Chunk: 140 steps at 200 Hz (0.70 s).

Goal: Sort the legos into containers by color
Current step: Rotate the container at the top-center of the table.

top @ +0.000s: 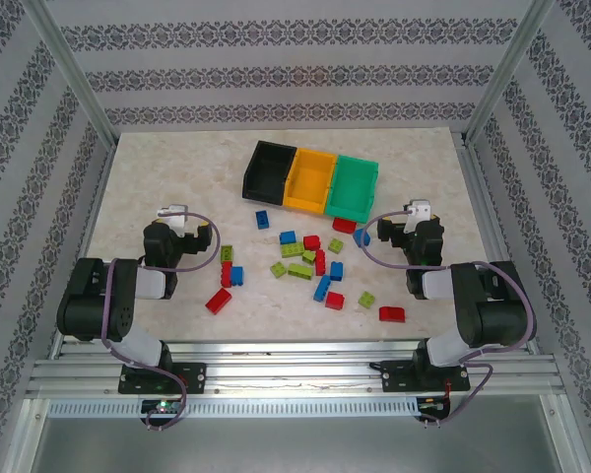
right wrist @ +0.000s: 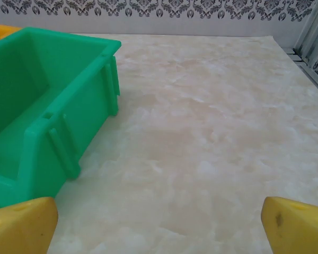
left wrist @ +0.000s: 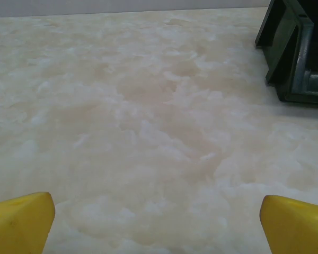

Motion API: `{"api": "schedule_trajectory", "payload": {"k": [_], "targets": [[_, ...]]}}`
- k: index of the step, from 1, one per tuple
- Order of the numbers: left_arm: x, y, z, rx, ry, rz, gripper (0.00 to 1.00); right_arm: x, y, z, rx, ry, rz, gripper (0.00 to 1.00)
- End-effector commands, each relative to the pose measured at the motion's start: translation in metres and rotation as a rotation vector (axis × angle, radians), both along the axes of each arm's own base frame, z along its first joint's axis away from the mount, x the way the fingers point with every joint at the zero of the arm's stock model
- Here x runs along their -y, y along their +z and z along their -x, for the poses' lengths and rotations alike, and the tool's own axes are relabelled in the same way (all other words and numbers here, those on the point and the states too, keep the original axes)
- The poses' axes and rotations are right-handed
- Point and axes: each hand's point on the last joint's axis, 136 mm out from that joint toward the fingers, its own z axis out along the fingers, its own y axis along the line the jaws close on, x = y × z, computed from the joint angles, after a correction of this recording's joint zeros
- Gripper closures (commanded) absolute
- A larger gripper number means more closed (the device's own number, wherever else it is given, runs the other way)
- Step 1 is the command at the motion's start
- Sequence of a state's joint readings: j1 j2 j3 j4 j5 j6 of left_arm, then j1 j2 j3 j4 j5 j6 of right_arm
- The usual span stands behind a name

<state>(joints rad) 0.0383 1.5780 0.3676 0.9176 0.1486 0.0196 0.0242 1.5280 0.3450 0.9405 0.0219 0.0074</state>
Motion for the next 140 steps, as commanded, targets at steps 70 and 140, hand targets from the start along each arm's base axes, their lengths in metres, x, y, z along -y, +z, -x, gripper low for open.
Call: {"api": "schedule_trajectory", "payload": {"k": [70, 140], "targets": [[0.0038, 0.0088, -0.0064, 0.041, -0.007, 0.0, 0.01, -0.0026, 0.0142, -0.0081, 0.053, 0.001, -0.002, 0.02], [0.0084, 0.0101, -0.0045, 0.052, -0.035, 0.001, 0.01, -0.0026, 0.0141, -0.0081, 0.053, 0.001, -0.002, 0.02]]}}
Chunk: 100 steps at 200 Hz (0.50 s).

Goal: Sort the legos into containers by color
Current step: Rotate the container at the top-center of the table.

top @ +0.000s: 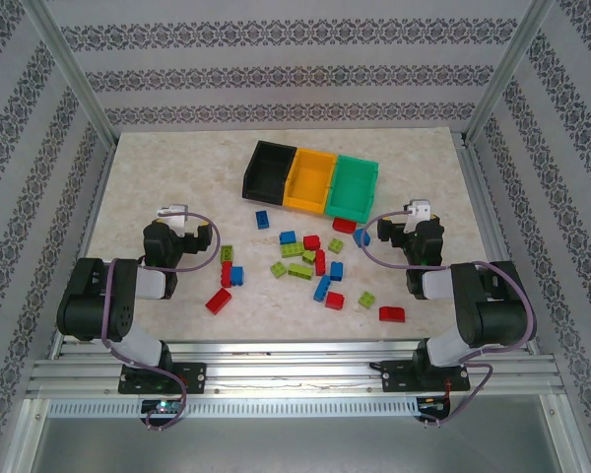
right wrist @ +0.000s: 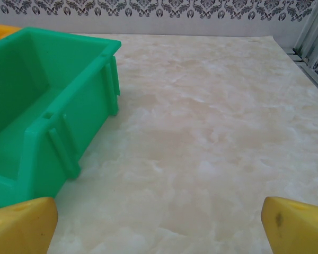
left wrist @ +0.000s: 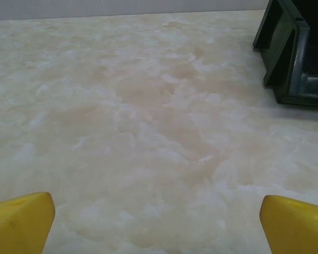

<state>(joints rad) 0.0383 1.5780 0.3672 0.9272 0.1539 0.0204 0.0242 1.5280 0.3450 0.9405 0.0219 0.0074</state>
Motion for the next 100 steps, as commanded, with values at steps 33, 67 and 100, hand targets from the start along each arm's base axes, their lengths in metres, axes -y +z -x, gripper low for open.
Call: {"api": "schedule_trajectory", "payload": {"k": [33, 67, 100], "targets": [[0.0085, 0.0082, -0.0029, 0.047, -0.037, -0.002, 0.01, -0.0027, 0.0142, -0.0081, 0.054, 0.002, -0.002, 0.02], [0.0104, 0.0088, -0.0019, 0.054, -0.047, -0.002, 0.01, -0.0029, 0.0141, -0.0081, 0.053, 0.002, -0.003, 0.02], [0.0106, 0.0086, -0.0014, 0.054, -0.049, -0.002, 0.01, -0.0026, 0.0142, -0.0084, 0.053, 0.003, -0.002, 0.02]]}}
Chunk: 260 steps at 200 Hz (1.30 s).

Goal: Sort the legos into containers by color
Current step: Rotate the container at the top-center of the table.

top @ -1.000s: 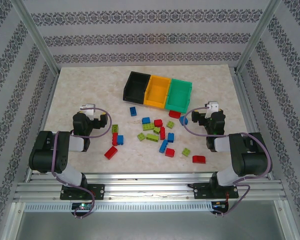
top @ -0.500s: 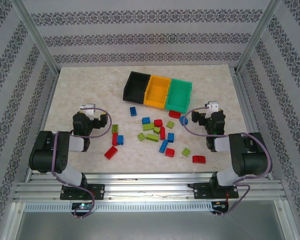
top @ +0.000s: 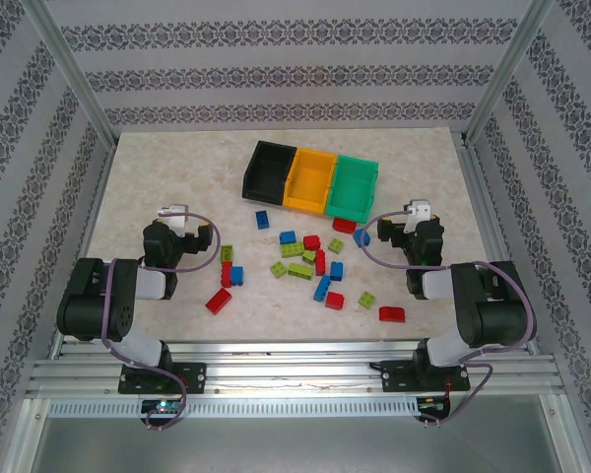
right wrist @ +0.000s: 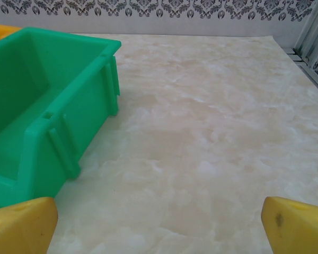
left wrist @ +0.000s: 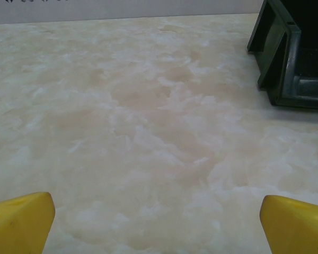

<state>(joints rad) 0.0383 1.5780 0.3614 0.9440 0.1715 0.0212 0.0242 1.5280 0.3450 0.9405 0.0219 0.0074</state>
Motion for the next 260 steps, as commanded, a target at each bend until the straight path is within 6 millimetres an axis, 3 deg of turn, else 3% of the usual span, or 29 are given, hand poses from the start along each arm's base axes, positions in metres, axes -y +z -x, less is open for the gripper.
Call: {"api": "schedule_trajectory", "payload": {"k": [1, 42, 93, 123, 160, 182, 204, 232, 260], "targets": [[0.007, 0.007, -0.002, 0.042, -0.031, -0.007, 0.01, -0.003, 0.014, -0.008, 0.052, 0.003, -0.003, 0.02], [0.002, 0.008, -0.002, 0.052, 0.001, -0.006, 0.01, -0.003, 0.016, -0.007, 0.062, 0.002, 0.0, 0.02], [-0.01, 0.029, 0.008, 0.086, 0.079, -0.005, 0.01, 0.003, 0.059, 0.013, 0.095, -0.062, 0.0, 0.02], [-0.017, 0.042, 0.013, -0.018, 0.154, 0.072, 0.01, 0.012, 0.076, 0.024, 0.098, -0.139, -0.178, 0.02], [-0.007, 0.053, 0.018, -0.037, 0.107, 0.11, 0.01, -0.012, 0.081, 0.016, -0.028, -0.041, -0.422, 0.02], [0.003, 0.061, 0.01, -0.119, 0.085, 0.197, 0.01, -0.043, 0.076, 0.005, -0.135, 0.068, -0.595, 0.02], [0.021, 0.064, -0.004, -0.225, 0.032, 0.32, 0.01, -0.063, 0.054, -0.005, -0.24, 0.127, -0.688, 0.02], [0.05, 0.069, -0.029, -0.346, -0.05, 0.475, 0.01, -0.068, 0.023, -0.005, -0.323, 0.115, -0.716, 0.02], [0.078, 0.067, -0.062, -0.455, -0.105, 0.502, 0.05, -0.073, 0.0, -0.005, -0.384, 0.096, -0.752, 0.04]]}}
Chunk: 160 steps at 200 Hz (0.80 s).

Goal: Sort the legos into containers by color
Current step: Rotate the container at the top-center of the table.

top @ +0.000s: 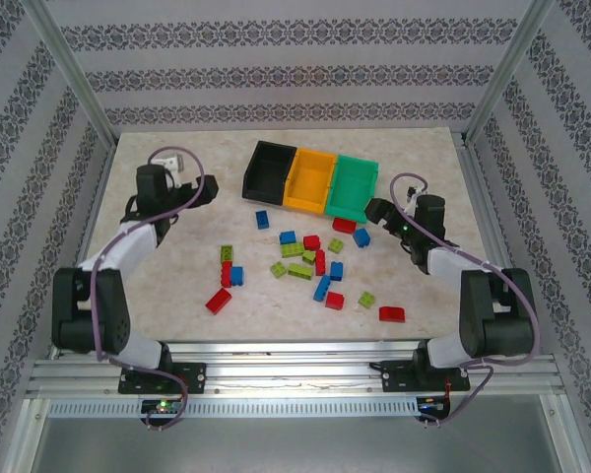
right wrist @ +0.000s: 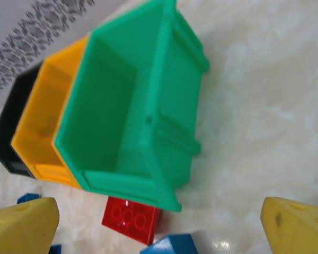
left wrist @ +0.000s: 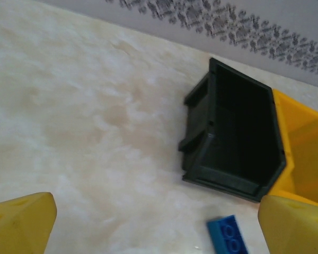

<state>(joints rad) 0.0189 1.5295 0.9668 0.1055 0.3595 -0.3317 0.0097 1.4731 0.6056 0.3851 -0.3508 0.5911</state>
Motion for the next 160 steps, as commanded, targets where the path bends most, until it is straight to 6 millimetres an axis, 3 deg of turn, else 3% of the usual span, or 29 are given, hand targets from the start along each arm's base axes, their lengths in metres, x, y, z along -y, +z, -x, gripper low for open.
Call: {"api": "schedule_trajectory", "payload": {"k": [1, 46, 80, 96, 120, 160], "targets": [[0.041, -0.025, -0.002, -0.201, -0.099, 0.107, 0.06, -0.017, -0.009, 0.002, -0.039, 0.035, -0.083, 0.05], [0.076, -0.058, -0.043, -0.334, -0.154, -0.027, 0.13, -0.028, -0.028, 0.002, -0.101, 0.056, -0.135, 0.08], [0.069, -0.082, -0.072, -0.431, -0.122, -0.171, 0.15, -0.033, -0.025, 0.002, -0.098, 0.067, -0.168, 0.08], [0.074, -0.086, -0.084, -0.465, -0.14, -0.196, 0.22, -0.036, -0.023, 0.002, -0.099, 0.077, -0.18, 0.08], [0.076, -0.094, -0.093, -0.503, -0.135, -0.272, 0.22, -0.04, -0.023, 0.002, -0.106, 0.09, -0.192, 0.08], [0.071, -0.109, -0.086, -0.543, -0.12, -0.339, 0.26, -0.045, -0.024, 0.0, -0.118, 0.102, -0.212, 0.08]]}}
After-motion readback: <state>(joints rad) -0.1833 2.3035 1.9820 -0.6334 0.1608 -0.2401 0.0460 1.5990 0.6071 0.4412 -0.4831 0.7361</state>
